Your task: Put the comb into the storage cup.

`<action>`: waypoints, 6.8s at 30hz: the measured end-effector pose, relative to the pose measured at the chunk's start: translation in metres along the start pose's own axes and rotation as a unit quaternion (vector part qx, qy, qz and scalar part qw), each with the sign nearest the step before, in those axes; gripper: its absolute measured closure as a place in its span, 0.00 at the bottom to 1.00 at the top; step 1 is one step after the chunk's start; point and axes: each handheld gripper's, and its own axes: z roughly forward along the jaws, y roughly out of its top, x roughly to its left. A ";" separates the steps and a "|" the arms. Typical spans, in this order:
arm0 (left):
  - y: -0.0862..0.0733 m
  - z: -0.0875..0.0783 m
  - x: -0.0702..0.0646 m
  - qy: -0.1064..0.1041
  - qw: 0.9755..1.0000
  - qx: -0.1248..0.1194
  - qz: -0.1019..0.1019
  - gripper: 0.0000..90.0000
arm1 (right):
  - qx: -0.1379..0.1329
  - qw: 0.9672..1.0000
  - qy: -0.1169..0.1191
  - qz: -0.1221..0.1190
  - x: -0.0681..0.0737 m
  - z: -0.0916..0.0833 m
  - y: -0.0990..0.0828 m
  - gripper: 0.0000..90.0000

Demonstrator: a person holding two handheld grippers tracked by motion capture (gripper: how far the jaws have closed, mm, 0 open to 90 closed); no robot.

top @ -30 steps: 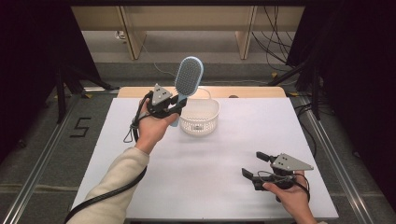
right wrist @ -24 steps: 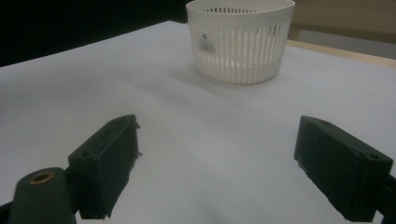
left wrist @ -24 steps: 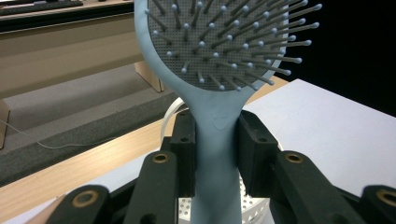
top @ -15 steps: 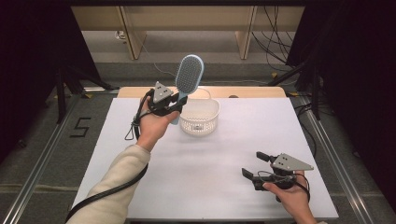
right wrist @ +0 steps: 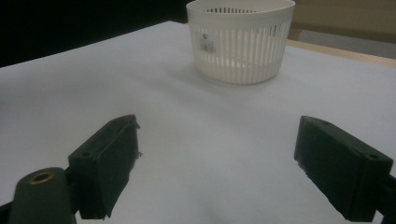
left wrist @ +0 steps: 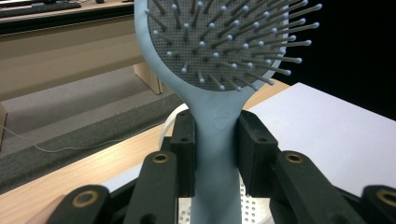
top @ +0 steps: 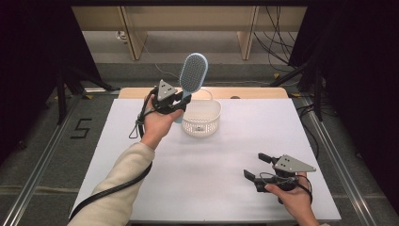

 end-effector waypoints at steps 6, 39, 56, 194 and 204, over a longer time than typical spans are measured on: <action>0.003 0.003 -0.001 0.000 1.000 -0.001 0.002 0.78 | 0.000 1.000 0.000 0.001 0.000 0.000 0.000 0.16; 0.012 0.019 -0.006 -0.008 1.000 -0.004 0.004 0.78 | -0.002 1.000 0.002 0.002 -0.001 0.000 0.000 0.16; 0.014 0.029 -0.007 -0.012 1.000 -0.003 0.002 0.78 | -0.003 1.000 0.003 0.006 0.000 -0.001 0.000 0.16; -0.009 0.071 -0.005 -0.051 0.998 0.014 0.036 0.78 | -0.002 1.000 0.007 0.004 -0.001 -0.001 0.000 0.16; -0.011 0.072 -0.006 -0.051 0.998 0.017 0.038 0.78 | -0.003 1.000 0.007 0.002 -0.001 0.000 0.000 0.16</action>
